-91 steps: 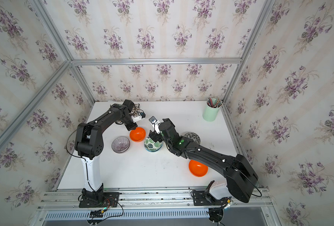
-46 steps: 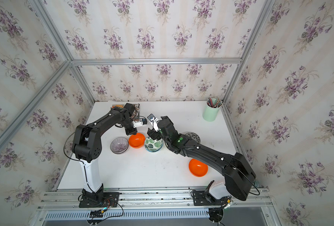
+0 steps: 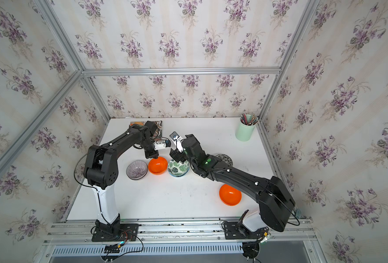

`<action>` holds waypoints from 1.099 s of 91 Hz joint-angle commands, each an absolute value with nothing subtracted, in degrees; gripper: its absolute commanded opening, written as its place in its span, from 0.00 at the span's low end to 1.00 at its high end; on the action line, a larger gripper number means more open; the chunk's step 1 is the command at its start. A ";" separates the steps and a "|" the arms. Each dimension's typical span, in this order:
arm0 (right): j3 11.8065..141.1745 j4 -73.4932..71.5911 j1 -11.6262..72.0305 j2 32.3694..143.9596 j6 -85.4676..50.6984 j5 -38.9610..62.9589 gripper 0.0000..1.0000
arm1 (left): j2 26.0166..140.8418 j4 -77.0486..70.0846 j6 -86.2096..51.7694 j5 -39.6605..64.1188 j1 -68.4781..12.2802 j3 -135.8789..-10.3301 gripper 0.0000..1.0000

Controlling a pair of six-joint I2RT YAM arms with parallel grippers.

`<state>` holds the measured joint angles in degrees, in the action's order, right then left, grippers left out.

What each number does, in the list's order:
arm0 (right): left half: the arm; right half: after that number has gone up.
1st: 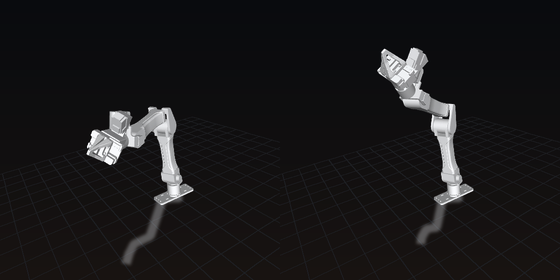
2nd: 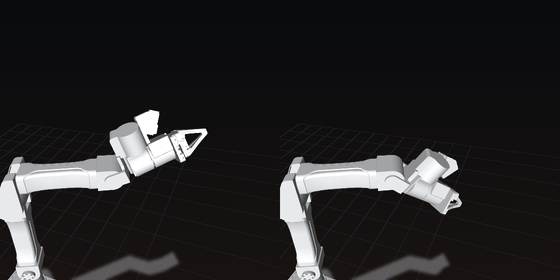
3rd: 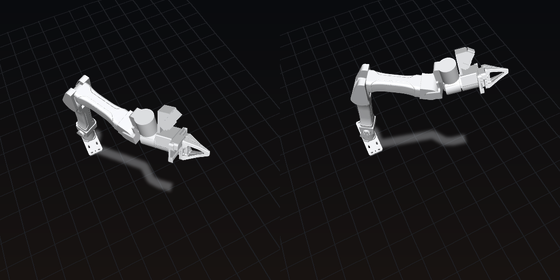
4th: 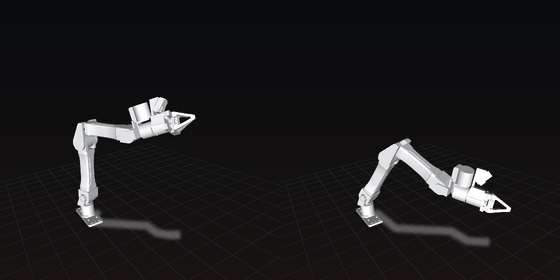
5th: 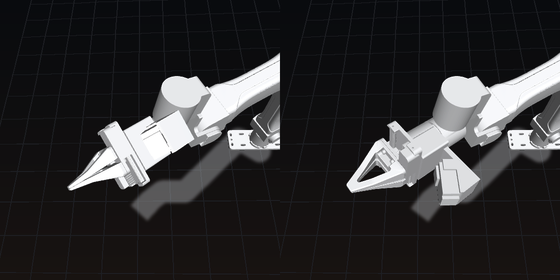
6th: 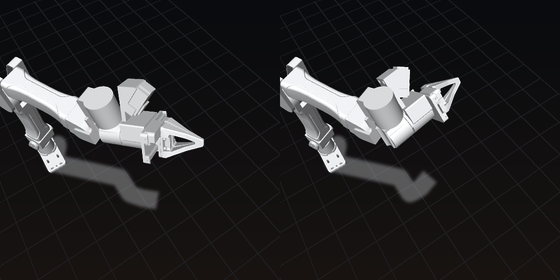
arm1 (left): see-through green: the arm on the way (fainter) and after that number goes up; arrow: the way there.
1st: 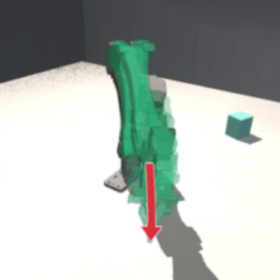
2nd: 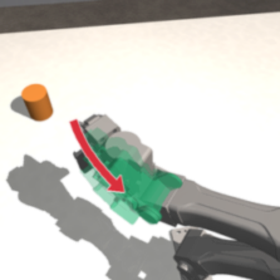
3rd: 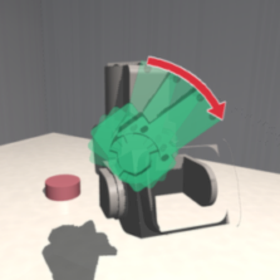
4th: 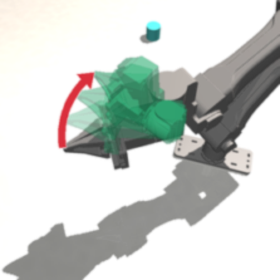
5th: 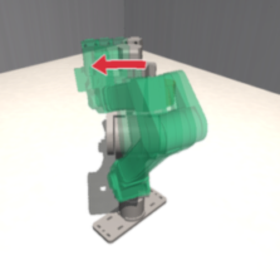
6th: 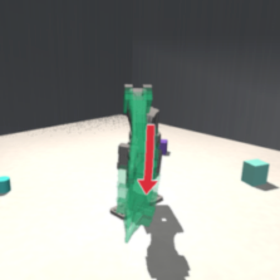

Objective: Stack the bowls
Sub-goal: Move the bowl to the center of the board.

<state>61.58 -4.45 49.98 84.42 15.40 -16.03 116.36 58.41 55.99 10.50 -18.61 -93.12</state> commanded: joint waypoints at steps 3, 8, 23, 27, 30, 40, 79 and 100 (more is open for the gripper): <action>61.83 -4.35 49.97 84.58 15.57 -15.90 0.99 | 116.34 61.34 57.62 9.49 -18.61 -93.07 0.00; 61.58 -4.45 49.96 84.53 15.62 -16.03 0.99 | 116.13 61.70 57.67 10.24 -18.70 -93.09 0.01; 61.52 -4.69 49.99 84.54 15.70 -16.26 0.99 | 116.17 63.27 57.85 11.16 -19.23 -93.44 0.04; 61.51 -4.84 50.02 84.47 15.66 -16.19 0.99 | 116.27 63.41 57.81 11.78 -19.31 -93.48 0.06; 61.48 -4.91 49.97 84.49 15.68 -16.20 0.99 | 116.30 63.30 57.62 11.85 -19.41 -93.38 0.07; 61.61 -4.86 50.01 84.64 15.73 -16.26 0.99 | 116.16 60.39 56.40 9.59 -19.45 -92.88 0.15; 59.93 -4.90 49.32 82.85 14.20 -15.89 0.99 | 108.87 47.09 49.04 12.74 -17.65 -91.73 0.80; 61.05 4.50 41.32 79.33 2.09 -16.98 0.95 | 105.53 43.02 31.98 5.35 -17.43 -98.37 0.80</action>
